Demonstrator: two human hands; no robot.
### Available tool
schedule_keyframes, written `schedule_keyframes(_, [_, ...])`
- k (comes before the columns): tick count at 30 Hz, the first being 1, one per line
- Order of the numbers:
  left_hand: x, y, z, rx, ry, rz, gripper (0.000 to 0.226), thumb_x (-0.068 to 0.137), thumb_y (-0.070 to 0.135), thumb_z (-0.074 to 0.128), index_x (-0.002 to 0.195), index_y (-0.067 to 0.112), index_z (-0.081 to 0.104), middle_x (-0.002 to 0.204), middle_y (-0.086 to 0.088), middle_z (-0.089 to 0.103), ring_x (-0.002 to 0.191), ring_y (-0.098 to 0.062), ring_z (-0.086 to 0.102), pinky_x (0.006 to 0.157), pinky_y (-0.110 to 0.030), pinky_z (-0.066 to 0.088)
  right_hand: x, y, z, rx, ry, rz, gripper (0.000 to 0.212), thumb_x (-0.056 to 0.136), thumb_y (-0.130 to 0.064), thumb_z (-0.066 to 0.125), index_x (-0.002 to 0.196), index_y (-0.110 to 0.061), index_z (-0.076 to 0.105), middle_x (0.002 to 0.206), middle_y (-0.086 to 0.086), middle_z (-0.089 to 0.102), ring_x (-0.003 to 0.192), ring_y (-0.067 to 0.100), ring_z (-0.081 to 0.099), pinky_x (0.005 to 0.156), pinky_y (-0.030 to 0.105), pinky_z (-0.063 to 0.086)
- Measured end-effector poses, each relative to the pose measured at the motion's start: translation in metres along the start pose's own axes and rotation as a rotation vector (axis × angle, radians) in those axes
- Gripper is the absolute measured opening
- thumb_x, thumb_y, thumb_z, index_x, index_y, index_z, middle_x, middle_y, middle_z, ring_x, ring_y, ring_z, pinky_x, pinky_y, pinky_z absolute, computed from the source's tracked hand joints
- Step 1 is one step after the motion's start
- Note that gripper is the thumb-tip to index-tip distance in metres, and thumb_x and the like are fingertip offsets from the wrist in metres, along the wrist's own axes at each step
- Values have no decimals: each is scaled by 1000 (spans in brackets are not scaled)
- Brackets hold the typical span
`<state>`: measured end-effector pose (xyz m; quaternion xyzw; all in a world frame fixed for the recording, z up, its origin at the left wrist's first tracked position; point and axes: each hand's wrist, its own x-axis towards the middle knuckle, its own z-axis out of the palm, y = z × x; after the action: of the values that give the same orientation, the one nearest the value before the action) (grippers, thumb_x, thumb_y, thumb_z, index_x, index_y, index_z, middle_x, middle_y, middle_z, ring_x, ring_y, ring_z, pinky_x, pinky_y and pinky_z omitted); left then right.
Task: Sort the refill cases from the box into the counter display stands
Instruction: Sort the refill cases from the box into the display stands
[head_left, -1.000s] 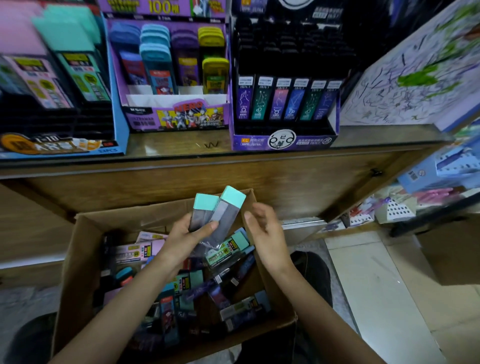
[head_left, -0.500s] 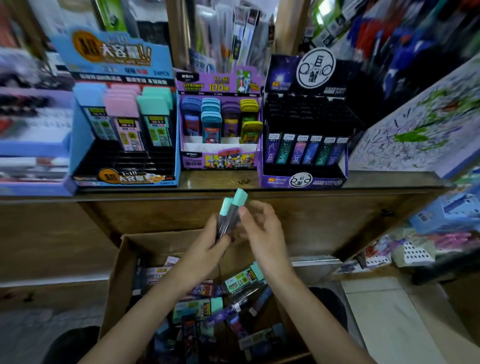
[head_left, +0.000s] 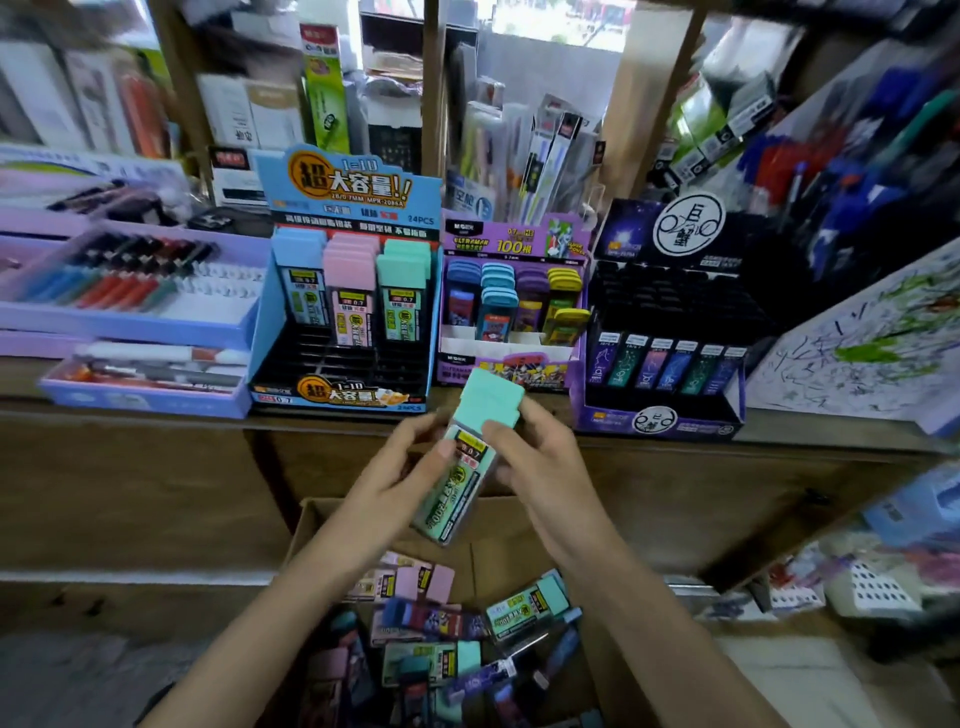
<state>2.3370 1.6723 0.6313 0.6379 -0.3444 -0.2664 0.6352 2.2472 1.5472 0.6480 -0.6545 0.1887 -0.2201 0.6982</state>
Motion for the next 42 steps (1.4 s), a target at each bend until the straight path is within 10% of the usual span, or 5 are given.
schedule_keyframes(9, [1, 14, -33, -57, 113, 51, 26, 89, 11, 54, 114, 13, 58, 108, -1, 68, 101, -9, 62, 84, -21, 50, 21, -24, 28, -329, -89, -243, 16, 92, -20, 58, 101, -34, 55, 96, -20, 65, 93, -6, 62, 74, 11, 50])
schedule_keyframes(18, [-6, 15, -88, 15, 256, 118, 25, 86, 31, 50, 94, 9, 60, 88, -23, 62, 83, -20, 61, 73, -36, 47, 73, -83, 36, -323, -68, -292, 14, 85, -15, 67, 87, -28, 61, 90, -3, 69, 74, 6, 66, 64, 22, 55])
schedule_keyframes(25, [-11, 7, -112, 13, 320, 135, 16, 92, 16, 47, 99, 15, 62, 85, 11, 72, 78, 4, 65, 62, -9, 47, 115, -89, 45, -683, 12, -388, 13, 86, -15, 66, 95, -14, 57, 104, 8, 64, 91, 25, 63, 86, 46, 51])
schedule_keyframes(34, [-9, 4, -114, 56, 332, 150, 19, 85, 34, 51, 91, 21, 63, 82, 0, 67, 75, 0, 62, 61, -12, 47, 124, -74, 42, -847, -48, -424, 20, 84, -17, 69, 101, -15, 59, 87, -1, 59, 78, 14, 56, 75, 27, 47])
schedule_keyframes(42, [8, 19, -104, 107, 268, 202, 30, 85, 35, 48, 95, 8, 59, 86, -11, 64, 79, -14, 62, 66, -21, 46, 128, -65, 39, -1286, 14, -744, 25, 90, -12, 61, 112, -2, 62, 107, 15, 52, 100, 29, 51, 82, 40, 46])
